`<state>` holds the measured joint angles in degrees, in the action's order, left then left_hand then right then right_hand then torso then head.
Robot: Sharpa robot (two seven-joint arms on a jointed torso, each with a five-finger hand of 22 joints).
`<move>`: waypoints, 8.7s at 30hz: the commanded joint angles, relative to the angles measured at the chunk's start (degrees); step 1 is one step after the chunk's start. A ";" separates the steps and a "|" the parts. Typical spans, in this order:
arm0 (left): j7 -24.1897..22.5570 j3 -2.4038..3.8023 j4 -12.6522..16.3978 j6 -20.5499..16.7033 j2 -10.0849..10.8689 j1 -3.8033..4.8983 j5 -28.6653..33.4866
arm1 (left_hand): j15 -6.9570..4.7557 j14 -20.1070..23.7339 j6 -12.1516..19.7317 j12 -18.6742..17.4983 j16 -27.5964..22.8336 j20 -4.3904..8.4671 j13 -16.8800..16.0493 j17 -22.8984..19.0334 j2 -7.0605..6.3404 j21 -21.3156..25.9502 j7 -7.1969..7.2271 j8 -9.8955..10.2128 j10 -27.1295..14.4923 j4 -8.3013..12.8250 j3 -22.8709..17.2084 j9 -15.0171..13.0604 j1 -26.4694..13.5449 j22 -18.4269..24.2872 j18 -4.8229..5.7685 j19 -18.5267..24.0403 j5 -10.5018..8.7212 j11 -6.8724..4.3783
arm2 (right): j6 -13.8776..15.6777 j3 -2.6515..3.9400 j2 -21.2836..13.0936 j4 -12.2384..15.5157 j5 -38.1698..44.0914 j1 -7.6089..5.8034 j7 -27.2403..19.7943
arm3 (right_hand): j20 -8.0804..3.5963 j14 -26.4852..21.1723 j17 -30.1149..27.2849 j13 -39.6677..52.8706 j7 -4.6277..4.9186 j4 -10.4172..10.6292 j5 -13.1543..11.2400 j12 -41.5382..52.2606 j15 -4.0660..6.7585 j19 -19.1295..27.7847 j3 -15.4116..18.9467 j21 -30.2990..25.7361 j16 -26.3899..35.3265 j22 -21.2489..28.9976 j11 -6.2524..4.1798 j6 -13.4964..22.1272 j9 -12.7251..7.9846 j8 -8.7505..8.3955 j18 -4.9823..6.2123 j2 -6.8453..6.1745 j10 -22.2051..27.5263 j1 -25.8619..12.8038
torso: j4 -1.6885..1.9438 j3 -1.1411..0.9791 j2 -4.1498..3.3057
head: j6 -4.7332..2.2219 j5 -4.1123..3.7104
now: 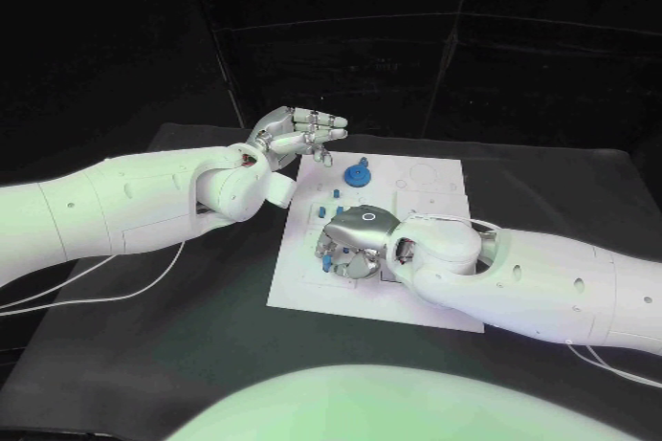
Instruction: Assemble the parts on the task board
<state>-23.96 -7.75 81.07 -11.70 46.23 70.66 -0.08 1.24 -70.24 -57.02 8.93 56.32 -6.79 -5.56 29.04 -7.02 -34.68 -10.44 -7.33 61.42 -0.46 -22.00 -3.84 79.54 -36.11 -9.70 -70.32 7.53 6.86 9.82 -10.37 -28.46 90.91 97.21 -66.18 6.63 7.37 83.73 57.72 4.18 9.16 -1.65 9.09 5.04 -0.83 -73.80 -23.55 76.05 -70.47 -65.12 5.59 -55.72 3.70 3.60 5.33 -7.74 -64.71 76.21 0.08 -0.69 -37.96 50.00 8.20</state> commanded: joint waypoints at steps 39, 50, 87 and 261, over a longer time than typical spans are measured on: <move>0.07 -0.83 -0.05 0.96 0.54 0.00 0.14 | 0.01 0.46 0.18 0.31 -0.33 0.08 0.13 -0.12 0.60 0.22 0.07 -0.12 -0.28 0.14 0.31 -0.03 0.02 0.02 -0.77 0.05 0.07 -0.34 | 15.21 2.42 -28.76 12.34 -30.80 -5.46 2.01 | -3.58 2.34 6.60 28.43 -2.66 8.62 6.69 41.96 3.37 -8.61 24.75 7.04 -5.68 -11.76 -4.12 -2.36 3.30 8.98 -2.32 5.00 -10.60 -2.06 | -0.63 0.39 0.57 | -2.49 -5.39; 0.07 -0.84 0.08 1.00 0.78 0.00 0.14 | 0.02 0.49 0.18 0.34 -0.33 0.07 0.14 -0.13 0.60 0.23 0.05 -0.13 -0.31 0.10 0.36 -0.03 -0.06 0.03 -0.76 0.07 0.05 -0.33 | 10.45 0.63 -33.66 14.03 -19.71 -4.57 15.19 | -3.94 2.91 12.03 52.62 -3.46 16.74 9.82 61.08 3.74 -9.48 32.40 8.26 -9.31 -13.89 -4.47 -0.02 6.74 16.01 -2.71 5.24 -9.95 -6.48 | -0.85 0.41 0.57 | -2.04 -6.56; 0.11 -0.85 0.20 1.16 1.04 0.00 0.14 | 0.06 0.56 0.20 0.47 -0.30 0.04 0.16 -0.15 0.64 0.27 0.04 -0.14 -0.36 -0.05 0.51 -0.03 -0.29 0.04 -0.74 0.12 0.03 -0.31 | 6.72 -1.27 -27.99 12.91 -11.46 0.59 22.19 | -3.69 2.98 13.90 57.64 -3.51 18.54 3.01 62.64 3.57 -8.64 35.06 7.42 -9.95 -12.86 -4.35 3.67 10.11 23.22 -2.46 3.90 -9.22 -12.22 | -0.74 0.47 0.62 | -2.06 -7.92; 1.85 -2.73 -0.24 4.02 1.22 -0.12 0.14 | 0.15 0.84 0.30 0.89 -0.20 -0.06 0.25 -0.27 0.78 0.46 0.06 -0.20 -0.77 -0.32 0.99 -0.03 -0.70 0.14 -0.72 0.31 0.01 -0.28 | 13.23 -1.34 -32.39 11.74 -16.25 3.85 19.94 | -3.52 2.99 16.18 60.78 -3.40 13.67 8.20 58.12 3.45 -8.11 37.36 6.64 -9.88 -12.63 -4.31 3.12 9.87 22.23 -2.28 9.06 -9.70 -1.27 | -1.61 0.85 1.45 | -1.99 -9.90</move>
<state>-21.96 -10.51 80.81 -8.40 47.47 70.48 -0.08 1.23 -69.83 -57.03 9.57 56.33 -6.79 -5.36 28.83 -6.53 -34.46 -10.44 -7.33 60.79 -0.79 -21.35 -3.84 79.05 -36.02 -9.68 -70.32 7.53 6.65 24.85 -11.71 -60.93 102.60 79.57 -62.35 25.43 4.07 83.94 73.85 64.91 5.81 12.03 17.51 63.12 2.86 -82.18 13.53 82.92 -80.65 -74.90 1.43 -52.30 13.62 26.17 2.65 1.69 -74.40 74.80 -1.62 0.15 -36.49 47.98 -1.69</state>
